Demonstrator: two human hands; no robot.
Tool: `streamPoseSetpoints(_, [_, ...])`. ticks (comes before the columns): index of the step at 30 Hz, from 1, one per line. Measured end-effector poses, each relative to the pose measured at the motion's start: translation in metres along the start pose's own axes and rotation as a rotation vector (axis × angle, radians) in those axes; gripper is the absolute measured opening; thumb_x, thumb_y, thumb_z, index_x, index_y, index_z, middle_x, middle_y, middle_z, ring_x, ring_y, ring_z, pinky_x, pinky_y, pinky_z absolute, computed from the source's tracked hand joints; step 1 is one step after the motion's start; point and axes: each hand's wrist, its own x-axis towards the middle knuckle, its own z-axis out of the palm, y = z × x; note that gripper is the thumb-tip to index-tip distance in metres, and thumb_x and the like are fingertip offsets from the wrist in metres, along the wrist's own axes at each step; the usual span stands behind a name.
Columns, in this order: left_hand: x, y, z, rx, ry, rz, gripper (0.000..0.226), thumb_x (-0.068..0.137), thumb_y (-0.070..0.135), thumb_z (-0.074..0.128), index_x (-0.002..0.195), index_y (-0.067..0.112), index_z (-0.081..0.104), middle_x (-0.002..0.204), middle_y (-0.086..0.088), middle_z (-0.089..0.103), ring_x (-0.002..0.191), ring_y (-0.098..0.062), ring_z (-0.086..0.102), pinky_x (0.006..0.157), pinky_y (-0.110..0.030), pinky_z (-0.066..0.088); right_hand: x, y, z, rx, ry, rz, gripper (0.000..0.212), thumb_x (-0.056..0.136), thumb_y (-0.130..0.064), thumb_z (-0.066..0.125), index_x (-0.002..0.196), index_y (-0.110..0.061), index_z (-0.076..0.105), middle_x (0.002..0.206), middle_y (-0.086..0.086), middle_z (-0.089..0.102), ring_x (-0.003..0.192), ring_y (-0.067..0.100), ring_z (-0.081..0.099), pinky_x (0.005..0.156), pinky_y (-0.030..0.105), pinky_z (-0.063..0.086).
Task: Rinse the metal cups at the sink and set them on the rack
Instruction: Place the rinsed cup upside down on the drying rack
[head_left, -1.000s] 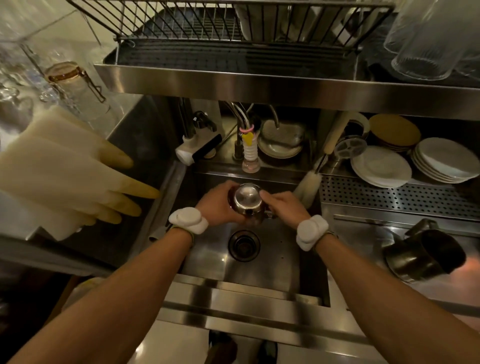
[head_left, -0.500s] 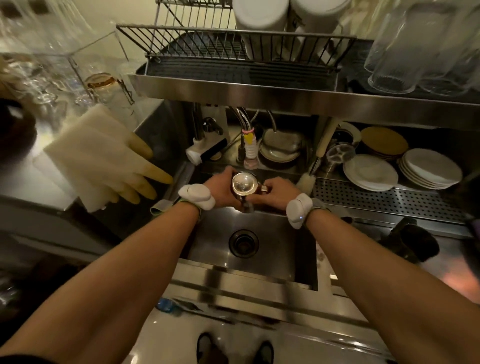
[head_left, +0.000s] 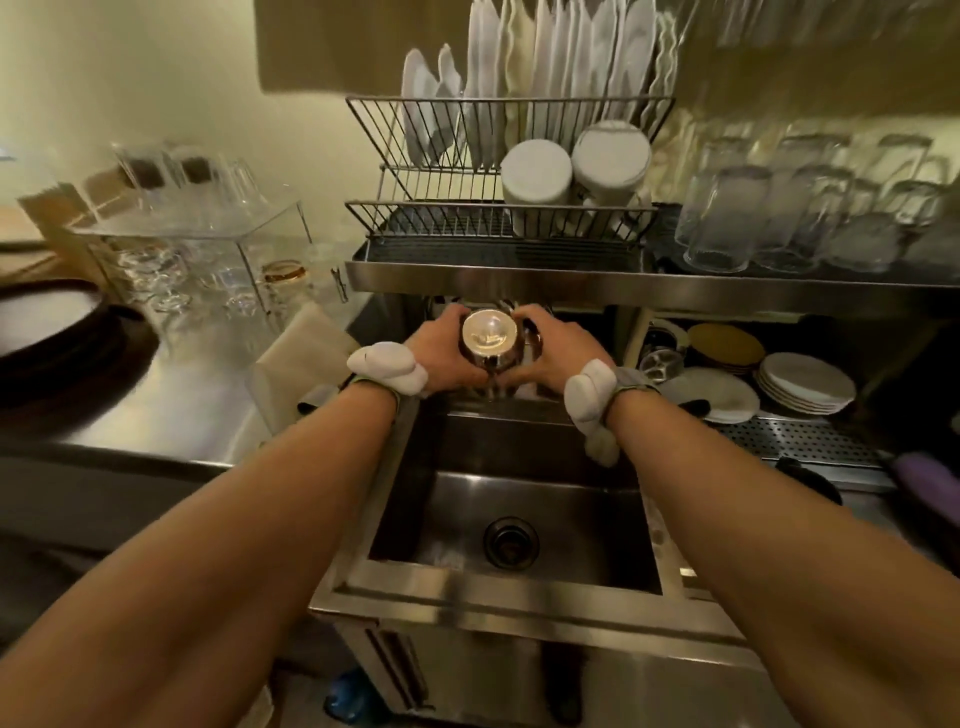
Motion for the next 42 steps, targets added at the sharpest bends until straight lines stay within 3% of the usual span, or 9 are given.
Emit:
streamPoseSetpoints(5, [-0.014,0.014,-0.053,-0.014,0.063,0.092,0.091,0.063,0.028,0.086,0.138,0.013,0.037,0.130,-0.005,0.057,0.120,-0.021,0.054,0.093,-0.024,0.041,-0.006,-0.050,-0.029,0.012,0.096,-0.060,0.087,0.059,-0.044,0.085,0.133,-0.024,0.043,0.124,0.002,0.063,0.113,0.023,0.059,0.091,0.028,0.045])
streamPoseSetpoints(10, [-0.006,0.030,-0.100,0.003,0.107,0.148,0.095,0.055,0.037,0.088,0.136,0.016,0.041,0.128,-0.001,0.058,0.118,-0.017,0.055,0.103,-0.031,0.042,0.008,-0.087,-0.062,-0.036,0.157,-0.132,0.082,0.064,-0.042,0.083,0.133,-0.019,0.045,0.128,0.003,0.061,0.116,0.022,0.057,0.093,0.027,0.041])
streamPoseSetpoints(18, [0.030,0.044,-0.168,-0.050,0.344,0.230,0.089,0.061,0.015,0.086,0.137,0.010,0.041,0.128,-0.004,0.056,0.110,-0.014,0.051,0.093,-0.022,0.041,0.063,-0.131,-0.109,-0.064,0.313,-0.299,0.085,0.065,-0.039,0.083,0.137,-0.019,0.044,0.133,0.000,0.058,0.116,0.014,0.055,0.090,0.018,0.035])
streamPoseSetpoints(23, [0.051,0.027,-0.189,-0.054,0.429,0.192,0.090,0.058,0.016,0.087,0.136,0.010,0.044,0.130,-0.006,0.057,0.118,-0.022,0.054,0.101,-0.035,0.047,0.106,-0.148,-0.111,-0.096,0.309,-0.319,0.088,0.062,-0.045,0.083,0.137,-0.022,0.043,0.131,0.000,0.059,0.117,0.019,0.056,0.092,0.023,0.039])
streamPoseSetpoints(32, [0.110,-0.011,-0.210,0.020,0.339,0.136,0.089,0.058,0.020,0.087,0.134,0.011,0.043,0.132,-0.006,0.055,0.120,-0.022,0.052,0.097,-0.028,0.043,0.174,-0.160,-0.089,-0.143,0.298,-0.240,0.082,0.060,-0.036,0.086,0.132,-0.022,0.049,0.130,0.003,0.058,0.119,0.023,0.056,0.098,0.031,0.042])
streamPoseSetpoints(36, [0.126,-0.027,-0.209,0.030,0.244,0.106,0.098,0.045,0.039,0.089,0.129,0.013,0.046,0.121,0.000,0.060,0.111,-0.019,0.058,0.093,-0.030,0.049,0.186,-0.159,-0.082,-0.144,0.287,-0.177,0.084,0.057,-0.024,0.089,0.129,-0.019,0.048,0.126,0.007,0.059,0.114,0.023,0.056,0.091,0.028,0.043])
streamPoseSetpoints(39, [0.133,-0.037,-0.206,0.017,0.191,0.062,0.094,0.056,0.034,0.088,0.130,0.008,0.035,0.112,0.000,0.051,0.102,-0.018,0.053,0.087,-0.030,0.048,0.190,-0.156,-0.072,-0.124,0.279,-0.114,0.078,0.055,-0.016,0.090,0.120,-0.014,0.047,0.118,0.009,0.062,0.107,0.024,0.059,0.092,0.037,0.049])
streamPoseSetpoints(42, [0.136,-0.045,-0.202,-0.013,0.137,0.050,0.096,0.062,0.027,0.086,0.136,0.008,0.028,0.123,-0.008,0.052,0.111,-0.025,0.054,0.090,-0.035,0.051,0.196,-0.155,-0.063,-0.091,0.260,-0.097,0.073,0.057,-0.011,0.088,0.120,-0.012,0.050,0.119,0.007,0.062,0.110,0.022,0.058,0.092,0.031,0.047])
